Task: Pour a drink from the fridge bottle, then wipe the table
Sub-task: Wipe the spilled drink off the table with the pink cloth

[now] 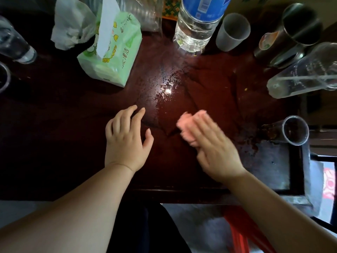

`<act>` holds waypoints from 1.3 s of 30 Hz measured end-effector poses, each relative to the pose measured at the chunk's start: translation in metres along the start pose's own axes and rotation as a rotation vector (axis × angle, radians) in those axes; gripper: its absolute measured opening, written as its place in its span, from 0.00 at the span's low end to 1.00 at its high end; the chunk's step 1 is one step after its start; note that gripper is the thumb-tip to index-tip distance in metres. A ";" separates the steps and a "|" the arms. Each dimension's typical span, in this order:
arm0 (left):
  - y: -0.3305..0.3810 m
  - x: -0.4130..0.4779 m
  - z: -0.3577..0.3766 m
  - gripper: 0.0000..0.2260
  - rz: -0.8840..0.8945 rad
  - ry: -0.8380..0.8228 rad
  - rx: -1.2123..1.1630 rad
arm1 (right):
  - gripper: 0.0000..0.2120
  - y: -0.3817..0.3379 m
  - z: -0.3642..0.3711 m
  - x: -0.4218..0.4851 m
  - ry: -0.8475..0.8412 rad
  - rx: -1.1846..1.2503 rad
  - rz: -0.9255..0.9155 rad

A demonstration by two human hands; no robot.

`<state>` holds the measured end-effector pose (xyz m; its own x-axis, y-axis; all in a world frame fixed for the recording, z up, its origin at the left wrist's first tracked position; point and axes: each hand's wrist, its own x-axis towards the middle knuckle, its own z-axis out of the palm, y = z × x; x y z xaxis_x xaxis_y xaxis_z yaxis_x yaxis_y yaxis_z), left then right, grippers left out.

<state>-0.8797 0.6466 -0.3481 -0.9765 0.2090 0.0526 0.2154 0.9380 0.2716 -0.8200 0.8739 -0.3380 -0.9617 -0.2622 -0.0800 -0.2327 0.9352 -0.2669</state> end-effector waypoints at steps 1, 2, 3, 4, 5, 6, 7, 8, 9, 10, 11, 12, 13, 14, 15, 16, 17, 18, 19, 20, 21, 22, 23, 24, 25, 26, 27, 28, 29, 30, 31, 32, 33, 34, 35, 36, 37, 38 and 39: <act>0.000 0.000 0.000 0.23 0.001 -0.002 0.002 | 0.33 0.011 -0.002 0.002 0.043 0.023 0.085; 0.000 0.000 0.000 0.23 0.001 -0.001 0.002 | 0.32 0.020 -0.003 0.007 0.096 0.037 0.173; 0.000 0.000 0.000 0.23 0.001 0.003 0.000 | 0.31 0.028 -0.005 0.016 0.151 0.036 0.263; 0.000 0.000 0.000 0.23 0.001 0.006 -0.002 | 0.31 0.032 -0.005 0.028 0.199 0.023 0.358; 0.000 0.000 0.001 0.23 0.003 0.005 -0.003 | 0.31 0.034 -0.006 0.042 0.235 0.008 0.458; 0.000 0.000 0.001 0.23 0.005 0.000 -0.002 | 0.32 0.033 -0.006 0.057 0.257 -0.003 0.557; 0.000 -0.001 0.001 0.23 0.006 -0.006 -0.001 | 0.33 0.029 -0.005 0.073 0.264 -0.003 0.643; 0.000 -0.001 0.001 0.23 0.004 -0.008 -0.001 | 0.34 0.023 -0.004 0.087 0.261 0.001 0.694; 0.000 -0.001 0.001 0.23 0.004 -0.008 0.000 | 0.34 0.014 -0.003 0.098 0.255 0.007 0.689; 0.000 -0.001 0.001 0.23 0.003 -0.006 -0.001 | 0.35 0.003 0.000 0.104 0.248 0.014 0.621; 0.000 -0.001 0.002 0.23 0.003 0.000 -0.004 | 0.34 -0.009 0.003 0.104 0.235 0.014 0.506; -0.001 -0.001 0.003 0.23 0.005 0.009 -0.004 | 0.34 -0.021 0.007 0.099 0.209 0.010 0.372; -0.001 -0.001 0.003 0.23 0.009 0.017 -0.003 | 0.33 -0.030 0.009 0.087 0.178 0.011 0.241; -0.001 -0.001 0.004 0.23 0.012 0.022 -0.002 | 0.32 -0.037 0.010 0.072 0.146 0.016 0.129; -0.001 -0.001 0.004 0.23 0.014 0.024 -0.003 | 0.32 -0.039 0.009 0.056 0.114 0.023 0.042; -0.002 -0.001 0.005 0.23 0.014 0.026 -0.004 | 0.31 -0.038 0.007 0.040 0.080 0.025 -0.026; -0.002 -0.001 0.005 0.23 0.014 0.027 -0.007 | 0.31 -0.033 0.005 0.027 0.046 0.018 -0.089; -0.002 0.000 0.005 0.23 0.016 0.028 -0.009 | 0.31 -0.026 0.003 0.018 0.010 0.003 -0.145; -0.002 -0.001 0.006 0.23 0.017 0.028 -0.012 | 0.31 -0.019 0.002 0.013 -0.023 -0.014 -0.182; -0.002 -0.001 0.005 0.23 0.019 0.028 -0.015 | 0.31 -0.014 0.000 0.011 -0.044 -0.027 -0.196; -0.003 -0.001 0.005 0.23 0.023 0.029 -0.014 | 0.31 -0.012 -0.001 0.012 -0.058 -0.035 -0.191; -0.003 -0.002 0.005 0.23 0.027 0.027 -0.014 | 0.31 -0.014 -0.002 0.013 -0.071 -0.043 -0.177; -0.003 -0.002 0.005 0.23 0.030 0.023 -0.015 | 0.32 -0.017 -0.003 0.013 -0.082 -0.058 -0.156; -0.004 -0.001 0.005 0.23 0.033 0.019 -0.020 | 0.32 -0.022 -0.003 0.010 -0.087 -0.074 -0.119; -0.004 -0.001 0.004 0.23 0.032 0.014 -0.025 | 0.32 -0.027 -0.002 0.006 -0.073 -0.073 -0.056; -0.004 -0.001 0.004 0.23 0.032 0.005 -0.032 | 0.30 -0.032 -0.001 0.001 -0.030 -0.047 0.038; -0.004 -0.001 0.003 0.23 0.030 0.000 -0.042 | 0.28 -0.038 0.000 -0.007 0.040 -0.004 0.163; -0.005 -0.001 0.001 0.22 0.031 -0.007 -0.053 | 0.26 -0.043 0.001 -0.015 0.124 0.045 0.308; -0.005 -0.001 0.001 0.22 0.038 -0.013 -0.062 | 0.26 -0.048 0.002 -0.024 0.200 0.089 0.457; -0.005 0.000 0.000 0.22 0.039 -0.025 -0.068 | 0.28 -0.052 0.003 -0.034 0.245 0.119 0.584; -0.005 0.000 -0.001 0.22 0.033 -0.043 -0.070 | 0.29 -0.055 0.004 -0.044 0.266 0.132 0.676; -0.006 0.000 -0.003 0.22 0.031 -0.056 -0.070 | 0.30 -0.058 0.006 -0.053 0.275 0.124 0.731; -0.006 -0.002 -0.002 0.22 0.023 -0.067 -0.079 | 0.30 -0.057 0.010 -0.060 0.272 0.102 0.754; -0.005 -0.002 -0.006 0.22 0.036 -0.072 -0.092 | 0.29 -0.058 0.010 -0.067 0.282 0.084 0.780; -0.006 -0.002 -0.007 0.22 0.052 -0.074 -0.111 | 0.29 -0.058 0.010 -0.070 0.289 0.072 0.809; -0.008 -0.002 -0.009 0.22 0.057 -0.081 -0.138 | 0.28 -0.059 0.012 -0.069 0.284 0.067 0.840; -0.009 -0.002 -0.012 0.23 0.078 -0.080 -0.158 | 0.28 -0.061 0.013 -0.067 0.284 0.069 0.875; -0.007 -0.002 -0.015 0.23 0.124 -0.074 -0.167 | 0.28 -0.062 0.013 -0.065 0.287 0.072 0.901; 0.000 -0.003 -0.020 0.22 0.195 -0.061 -0.170 | 0.28 -0.063 0.012 -0.064 0.292 0.078 0.916</act>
<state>-0.8769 0.6404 -0.3293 -0.9135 0.4019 0.0634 0.3898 0.8197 0.4198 -0.7419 0.8287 -0.3277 -0.7663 0.6406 -0.0498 0.6258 0.7266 -0.2836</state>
